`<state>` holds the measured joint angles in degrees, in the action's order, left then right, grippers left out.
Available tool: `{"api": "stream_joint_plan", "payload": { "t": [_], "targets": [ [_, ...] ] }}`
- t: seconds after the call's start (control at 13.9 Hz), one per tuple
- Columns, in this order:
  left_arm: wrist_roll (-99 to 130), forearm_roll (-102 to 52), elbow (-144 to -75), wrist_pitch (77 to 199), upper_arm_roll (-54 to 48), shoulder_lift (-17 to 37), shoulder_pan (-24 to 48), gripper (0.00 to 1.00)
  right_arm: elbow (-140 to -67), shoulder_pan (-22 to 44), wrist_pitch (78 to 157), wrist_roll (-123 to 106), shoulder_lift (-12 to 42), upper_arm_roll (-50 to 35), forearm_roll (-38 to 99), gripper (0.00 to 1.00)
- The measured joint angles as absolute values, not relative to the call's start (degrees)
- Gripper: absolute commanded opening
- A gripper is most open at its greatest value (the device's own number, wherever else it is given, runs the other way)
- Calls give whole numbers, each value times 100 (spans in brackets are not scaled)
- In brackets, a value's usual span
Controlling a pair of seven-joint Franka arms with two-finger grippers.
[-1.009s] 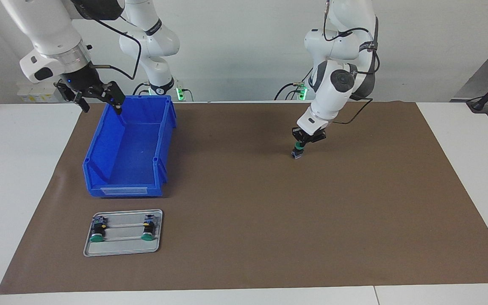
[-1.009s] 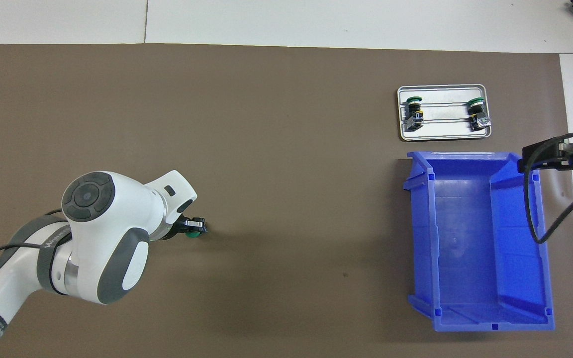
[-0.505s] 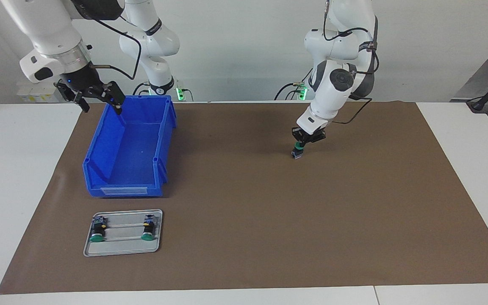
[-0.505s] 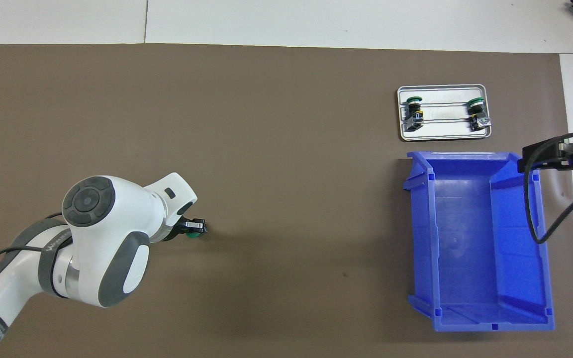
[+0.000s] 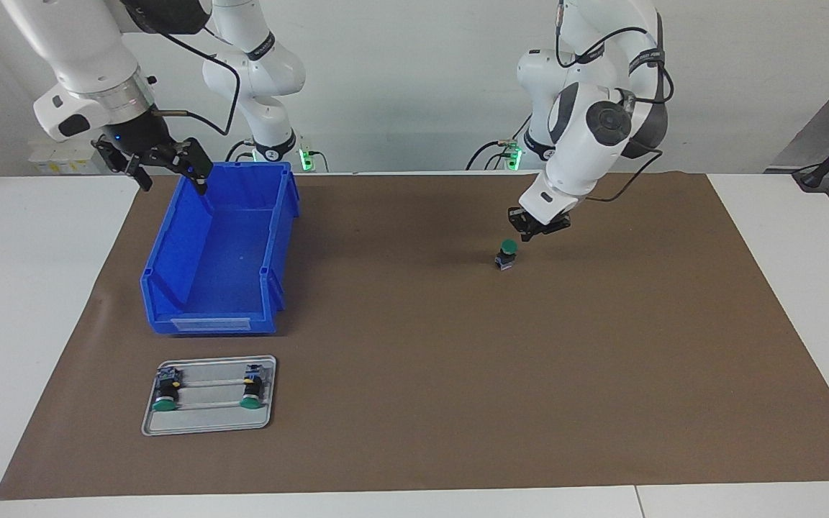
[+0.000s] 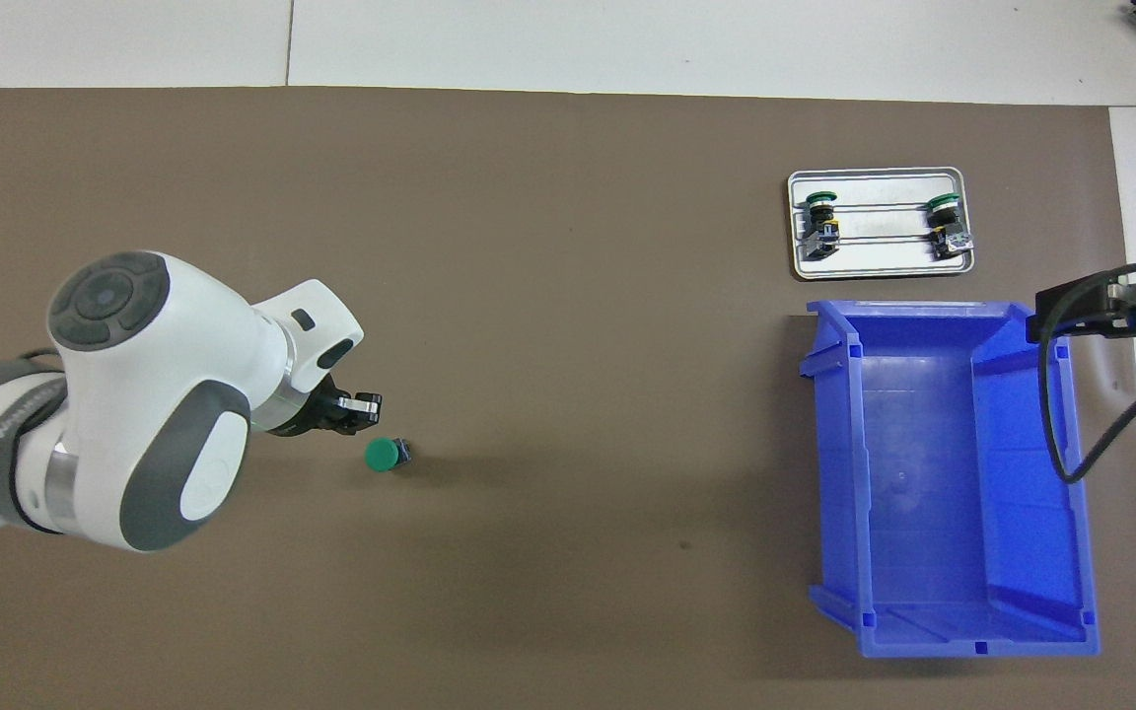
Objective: Place and press button with both arms
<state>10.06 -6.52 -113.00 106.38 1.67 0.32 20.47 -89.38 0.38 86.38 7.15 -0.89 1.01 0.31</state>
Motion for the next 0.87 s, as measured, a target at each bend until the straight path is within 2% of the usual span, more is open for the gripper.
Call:
{"api": "stream_joint_plan", "payload": {
  "t": [0.58,0.65,0.79,0.87],
  "targets": [
    [886,-267,-8900,8982,210,891,942,1,-8938,38,8638,715,-90,101,31,100],
    [886,-267,-8681,8911,214,991,899,4,-8938,38,8638,715,-90,101,31,100],
    [886,-267,-8376,8864,211,1131,817,15,-8938,38,8638,715,-90,101,31,100],
    [863,-267,-8278,8854,211,1165,773,29,-8938,38,8638,715,-90,101,31,100]
  ]
}}
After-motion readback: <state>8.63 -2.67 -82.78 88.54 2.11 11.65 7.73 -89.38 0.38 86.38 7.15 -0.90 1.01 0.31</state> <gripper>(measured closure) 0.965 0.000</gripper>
